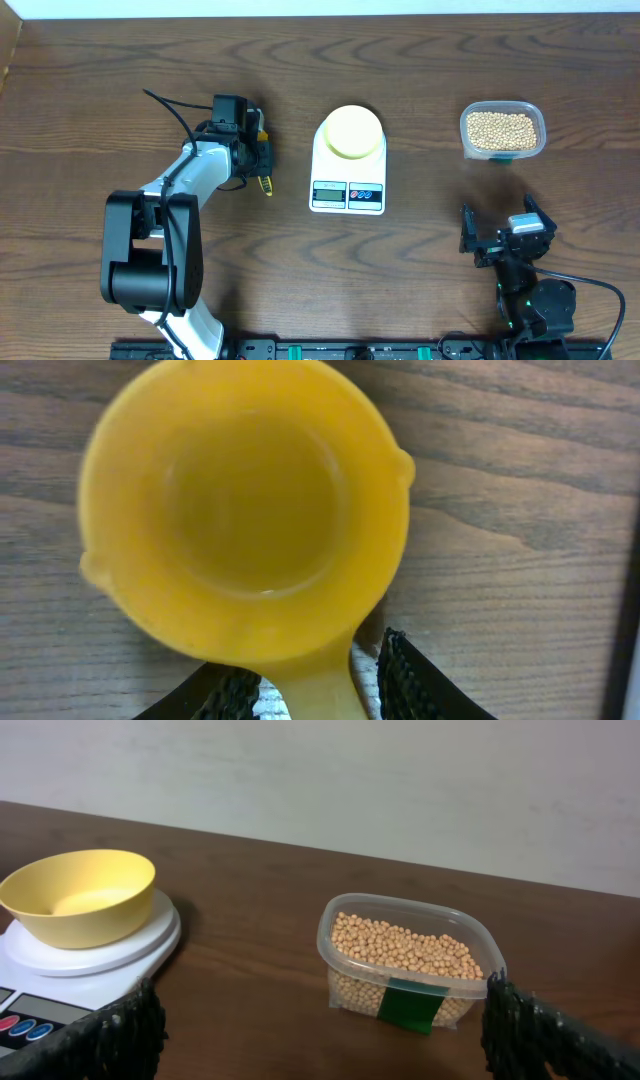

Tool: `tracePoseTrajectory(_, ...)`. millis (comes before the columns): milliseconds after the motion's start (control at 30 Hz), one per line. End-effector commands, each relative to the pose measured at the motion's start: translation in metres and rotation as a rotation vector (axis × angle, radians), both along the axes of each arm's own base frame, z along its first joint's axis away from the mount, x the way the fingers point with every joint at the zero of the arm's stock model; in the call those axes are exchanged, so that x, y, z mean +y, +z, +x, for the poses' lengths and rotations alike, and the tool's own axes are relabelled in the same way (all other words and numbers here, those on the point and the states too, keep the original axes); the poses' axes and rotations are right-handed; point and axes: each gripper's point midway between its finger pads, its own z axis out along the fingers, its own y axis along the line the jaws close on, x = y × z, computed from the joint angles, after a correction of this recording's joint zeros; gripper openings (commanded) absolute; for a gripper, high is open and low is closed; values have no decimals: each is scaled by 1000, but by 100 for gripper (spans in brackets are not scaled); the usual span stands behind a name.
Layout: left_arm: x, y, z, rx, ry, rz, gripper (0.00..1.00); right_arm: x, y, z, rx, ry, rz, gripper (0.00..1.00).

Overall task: Scoop item into bowl and weigh 50g on scale
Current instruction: 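Close the left gripper on the yellow scoop handle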

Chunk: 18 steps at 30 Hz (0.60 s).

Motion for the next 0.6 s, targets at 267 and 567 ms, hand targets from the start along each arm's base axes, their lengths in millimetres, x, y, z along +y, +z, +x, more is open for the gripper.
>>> tracePoseTrajectory(267, 16, -10, 1, 0, 47, 74, 42, 3, 0, -1, -1, 14, 1, 99)
tracePoseTrajectory(567, 20, -10, 1, 0, 56, 99, 41, 3, 0, -1, -1, 14, 1, 99)
